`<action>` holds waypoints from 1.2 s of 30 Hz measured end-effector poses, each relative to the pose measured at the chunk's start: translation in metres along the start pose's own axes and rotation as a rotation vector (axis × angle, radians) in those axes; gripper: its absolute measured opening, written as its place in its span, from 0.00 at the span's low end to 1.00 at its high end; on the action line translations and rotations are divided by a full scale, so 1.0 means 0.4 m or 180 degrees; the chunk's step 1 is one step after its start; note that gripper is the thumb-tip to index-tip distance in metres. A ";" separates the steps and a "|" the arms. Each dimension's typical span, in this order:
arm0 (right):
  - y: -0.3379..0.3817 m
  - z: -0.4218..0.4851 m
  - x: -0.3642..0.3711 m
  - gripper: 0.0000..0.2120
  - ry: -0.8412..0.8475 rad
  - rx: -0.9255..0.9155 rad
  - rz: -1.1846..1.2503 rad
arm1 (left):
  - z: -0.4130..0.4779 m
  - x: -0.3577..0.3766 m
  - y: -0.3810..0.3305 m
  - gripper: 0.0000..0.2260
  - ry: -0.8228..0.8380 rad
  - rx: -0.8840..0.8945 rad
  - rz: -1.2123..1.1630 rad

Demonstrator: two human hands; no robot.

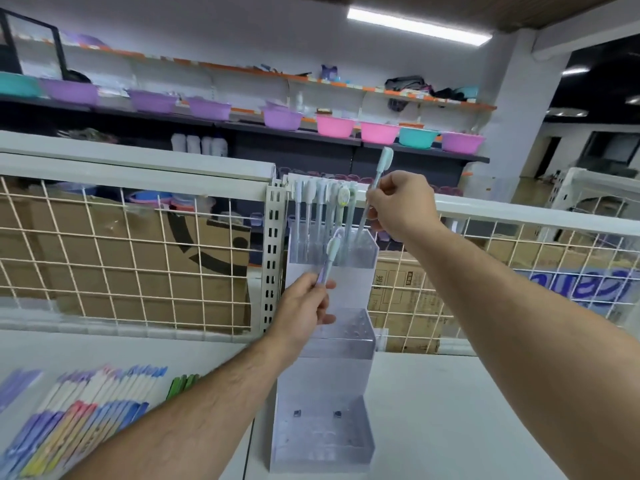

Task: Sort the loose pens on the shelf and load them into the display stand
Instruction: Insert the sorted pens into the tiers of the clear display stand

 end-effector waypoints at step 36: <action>-0.120 -0.134 0.097 0.08 0.1251 0.0085 0.0128 | 0.003 -0.003 0.003 0.08 0.0153 -0.0023 0.0025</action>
Point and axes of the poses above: each hand's wrist, its own z-axis towards the middle knuckle, its own x-axis out of the palm, y = z × x, the point moved 1 cm from there along z, towards the middle knuckle, and after that the axes turned 6 degrees about y, right-handed, at the moved point
